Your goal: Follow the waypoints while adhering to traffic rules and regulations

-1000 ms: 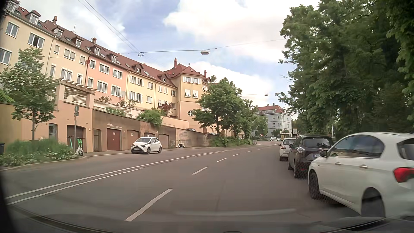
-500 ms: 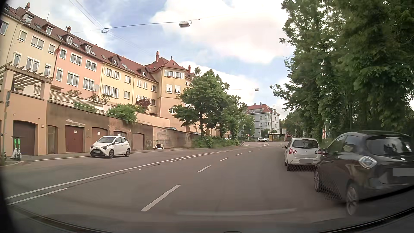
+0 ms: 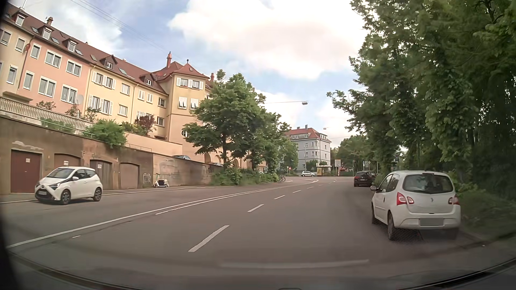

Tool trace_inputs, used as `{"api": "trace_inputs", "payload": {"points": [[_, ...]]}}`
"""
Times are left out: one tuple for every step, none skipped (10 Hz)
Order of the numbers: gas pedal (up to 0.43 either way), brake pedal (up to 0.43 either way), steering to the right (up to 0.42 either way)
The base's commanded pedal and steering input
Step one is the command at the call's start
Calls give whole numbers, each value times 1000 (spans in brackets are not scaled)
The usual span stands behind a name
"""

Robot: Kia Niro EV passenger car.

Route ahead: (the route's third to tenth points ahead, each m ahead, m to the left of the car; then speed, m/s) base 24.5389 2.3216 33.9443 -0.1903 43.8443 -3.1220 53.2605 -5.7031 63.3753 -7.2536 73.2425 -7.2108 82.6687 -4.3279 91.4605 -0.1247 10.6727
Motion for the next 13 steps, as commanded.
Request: {"api": "trace_inputs", "payload": {"points": [[150,0,65],[150,0,64],[150,0,64],[150,0,62],[150,0,59],[150,0,55],[150,0,52],[150,0,51],[150,0,51],[150,0,51],[150,0,50],[150,0,48],[150,0,46]]}}
